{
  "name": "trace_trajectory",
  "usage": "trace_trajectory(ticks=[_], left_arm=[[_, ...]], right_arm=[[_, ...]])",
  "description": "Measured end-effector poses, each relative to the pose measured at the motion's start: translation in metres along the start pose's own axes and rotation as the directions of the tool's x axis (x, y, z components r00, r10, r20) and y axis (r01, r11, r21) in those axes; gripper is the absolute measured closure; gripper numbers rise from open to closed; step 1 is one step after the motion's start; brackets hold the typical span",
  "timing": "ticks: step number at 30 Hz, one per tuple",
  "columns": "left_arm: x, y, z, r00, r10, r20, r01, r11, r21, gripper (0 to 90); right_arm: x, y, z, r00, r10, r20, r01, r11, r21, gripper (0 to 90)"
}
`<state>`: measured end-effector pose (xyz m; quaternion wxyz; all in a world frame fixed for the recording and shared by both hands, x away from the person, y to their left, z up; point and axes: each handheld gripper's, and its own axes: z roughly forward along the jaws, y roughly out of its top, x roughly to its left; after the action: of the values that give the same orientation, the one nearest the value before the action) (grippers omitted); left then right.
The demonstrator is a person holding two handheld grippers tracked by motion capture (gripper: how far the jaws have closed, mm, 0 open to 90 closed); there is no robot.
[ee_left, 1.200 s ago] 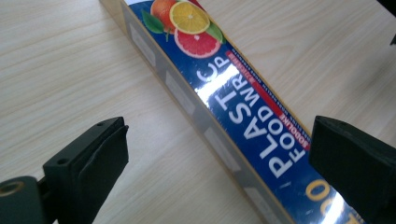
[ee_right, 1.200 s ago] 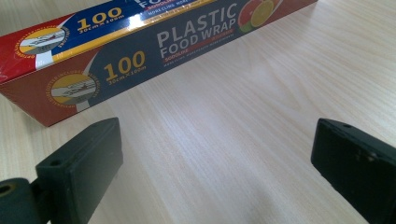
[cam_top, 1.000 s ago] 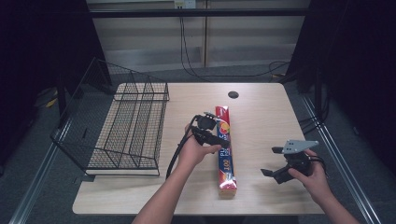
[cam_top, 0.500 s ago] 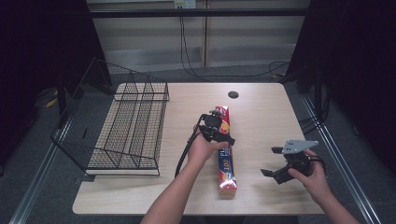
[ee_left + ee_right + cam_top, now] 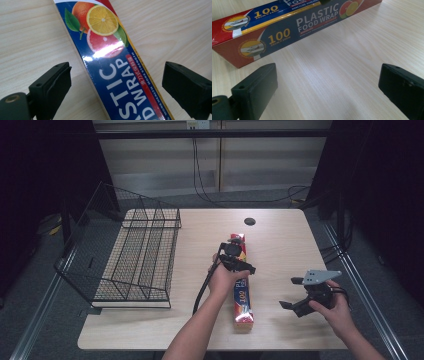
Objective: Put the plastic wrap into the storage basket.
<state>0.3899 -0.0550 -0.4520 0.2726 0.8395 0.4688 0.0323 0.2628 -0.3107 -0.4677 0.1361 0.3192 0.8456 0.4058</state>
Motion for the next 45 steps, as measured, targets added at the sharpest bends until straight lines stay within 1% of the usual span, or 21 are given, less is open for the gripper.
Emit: trace_trajectory(ticks=[3,6,7,8,9,12,14,18,19,25,27,28,29,30,31,32,36,40,42,43,45], left_arm=[[-0.001,0.000,0.003,1.0000,0.000,0.003,0.000,0.9999,0.014,9.0],[-0.002,0.000,0.005,0.9999,0.001,-0.014,-0.001,0.9993,0.036,10.5],[-0.003,0.000,0.006,0.9999,-0.010,-0.013,0.010,0.9991,0.041,11.5],[-0.002,0.000,0.007,0.9999,0.000,-0.011,0.001,0.9987,0.052,14.9],[-0.003,0.000,0.007,0.9998,-0.020,0.009,0.019,0.9978,0.063,20.6],[-0.005,0.000,0.008,0.9998,-0.018,-0.006,0.018,0.9976,0.066,22.6],[-0.004,0.001,0.009,0.9985,-0.055,-0.001,0.055,0.9953,0.080,23.9],[-0.004,0.001,0.007,0.9955,-0.095,-0.001,0.095,0.9907,0.098,27.2],[-0.003,0.001,0.005,0.9947,-0.102,-0.010,0.102,0.9876,0.119,29.3],[0.003,0.001,-0.002,0.9939,-0.107,-0.028,0.110,0.9799,0.166,35.8],[0.007,0.001,-0.006,0.9933,-0.100,-0.059,0.109,0.9752,0.193,40.4],[0.007,0.001,-0.006,0.9933,-0.100,-0.059,0.109,0.9752,0.193,41.7],[0.009,0.002,-0.009,0.9947,-0.074,-0.071,0.088,0.9724,0.216,42.8],[0.009,0.002,-0.009,0.9933,-0.082,-0.081,0.098,0.9712,0.217,42.8],[0.012,0.003,-0.012,0.9942,-0.056,-0.091,0.077,0.9683,0.238,44.4],[0.012,0.003,-0.012,0.9942,-0.056,-0.091,0.077,0.9683,0.238,44.7],[0.018,0.004,-0.016,0.9947,-0.019,-0.101,0.047,0.9581,0.283,45.4],[0.025,0.006,-0.023,0.9951,-0.031,-0.094,0.058,0.9518,0.301,45.5],[0.026,0.008,-0.027,0.9953,-0.036,-0.090,0.061,0.9530,0.297,45.5],[0.027,0.009,-0.031,0.9959,-0.024,-0.087,0.049,0.9522,0.301,45.5],[0.028,0.013,-0.038,0.9953,-0.027,-0.093,0.055,0.9505,0.306,45.5]], right_arm=[[-0.001,-0.001,0.000,1.0000,0.009,0.004,-0.009,1.000,0.003,2.1],[-0.001,-0.001,-0.001,0.9999,0.012,0.009,-0.012,1.000,0.001,2.1],[-0.001,-0.001,-0.001,0.9999,0.015,0.008,-0.015,1.000,-0.002,2.1],[-0.001,0.000,-0.001,0.9999,0.015,0.005,-0.015,1.000,-0.002,2.1],[-0.001,0.000,-0.001,0.9999,0.008,0.007,-0.008,1.000,-0.001,2.1],[-0.001,0.000,0.000,1.0000,0.007,0.001,-0.007,1.000,0.001,2.1],[-0.001,0.000,0.000,1.0000,0.006,0.001,-0.006,1.000,0.001,2.1],[0.000,0.001,-0.001,1.0000,0.003,0.005,-0.002,1.000,-0.009,2.1],[0.000,0.001,-0.001,1.0000,0.002,0.005,-0.002,1.000,-0.009,2.1],[0.000,0.000,-0.001,1.0000,0.001,0.005,-0.001,1.000,-0.014,2.1],[0.000,0.001,-0.001,1.0000,-0.002,0.003,0.002,1.000,-0.017,2.1],[0.000,0.001,-0.001,1.0000,-0.002,0.003,0.002,1.000,-0.017,2.1],[0.000,0.001,-0.001,1.0000,-0.007,-0.002,0.007,1.000,-0.015,2.1],[0.000,0.001,-0.001,1.0000,-0.007,-0.002,0.007,1.000,-0.015,2.1],[0.000,0.001,-0.002,0.9999,-0.011,0.001,0.011,1.000,-0.018,2.1],[0.000,0.001,-0.002,0.9999,-0.015,-0.005,0.015,1.000,-0.023,2.1],[0.000,0.002,-0.002,0.9998,-0.019,-0.005,0.019,0.999,-0.026,2.0],[-0.001,0.001,-0.002,0.9999,-0.013,-0.003,0.012,1.000,-0.028,2.0],[-0.001,0.001,-0.002,0.9999,-0.012,-0.002,0.012,1.000,-0.028,2.0],[-0.001,0.001,-0.002,0.9999,-0.012,-0.001,0.012,1.000,-0.028,2.0],[-0.001,0.001,-0.002,0.9999,-0.013,-0.006,0.013,1.000,-0.027,2.0]])
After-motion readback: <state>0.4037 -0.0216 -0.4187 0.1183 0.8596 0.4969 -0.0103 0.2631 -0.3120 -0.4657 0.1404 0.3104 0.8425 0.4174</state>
